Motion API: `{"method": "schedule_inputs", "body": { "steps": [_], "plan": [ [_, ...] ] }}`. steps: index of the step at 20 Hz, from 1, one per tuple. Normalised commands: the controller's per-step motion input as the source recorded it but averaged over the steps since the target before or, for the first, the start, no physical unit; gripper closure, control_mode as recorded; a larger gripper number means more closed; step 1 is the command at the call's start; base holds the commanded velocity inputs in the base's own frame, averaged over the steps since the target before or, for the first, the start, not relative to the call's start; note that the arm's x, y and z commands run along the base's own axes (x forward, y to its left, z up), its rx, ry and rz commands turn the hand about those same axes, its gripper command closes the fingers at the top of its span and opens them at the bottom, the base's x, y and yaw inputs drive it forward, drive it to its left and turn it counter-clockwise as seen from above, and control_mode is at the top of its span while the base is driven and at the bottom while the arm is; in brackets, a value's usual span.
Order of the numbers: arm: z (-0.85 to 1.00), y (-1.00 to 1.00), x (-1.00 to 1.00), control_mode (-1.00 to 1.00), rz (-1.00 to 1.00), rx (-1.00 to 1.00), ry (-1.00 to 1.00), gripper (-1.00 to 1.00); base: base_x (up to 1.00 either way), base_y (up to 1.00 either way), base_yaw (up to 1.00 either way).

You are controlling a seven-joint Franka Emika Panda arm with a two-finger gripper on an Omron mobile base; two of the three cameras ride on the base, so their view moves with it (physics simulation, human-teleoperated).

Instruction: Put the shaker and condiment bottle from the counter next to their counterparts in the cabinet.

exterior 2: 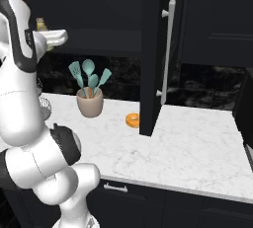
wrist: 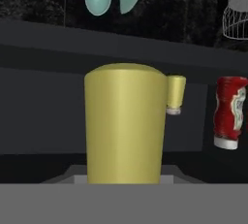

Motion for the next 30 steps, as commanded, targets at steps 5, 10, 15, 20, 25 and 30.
{"method": "schedule_inputs", "body": {
  "steps": [5,10,15,20,25,30],
  "plan": [
    [0.15,0.01,0.57,-1.0,0.07,-0.01,0.11,1.0,0.0,0.0,0.0],
    [0.01,0.09,0.31,-1.0,0.2,0.0,0.05,1.0,0.0,0.0,0.0],
    [-0.02,0.08,0.06,-1.0,0.17,-0.03,0.0,1.0,0.0,0.0,0.0],
    [0.0,0.0,0.34,-1.0,0.04,-0.07,-0.02,1.0,0.0,0.0,0.0],
    [0.0,0.09,0.24,-1.0,0.0,-0.11,-0.03,1.0,0.0,0.0,0.0],
    [0.0,0.17,0.04,-1.0,0.0,-0.01,0.0,1.0,0.0,0.0,0.0]
  ]
}}
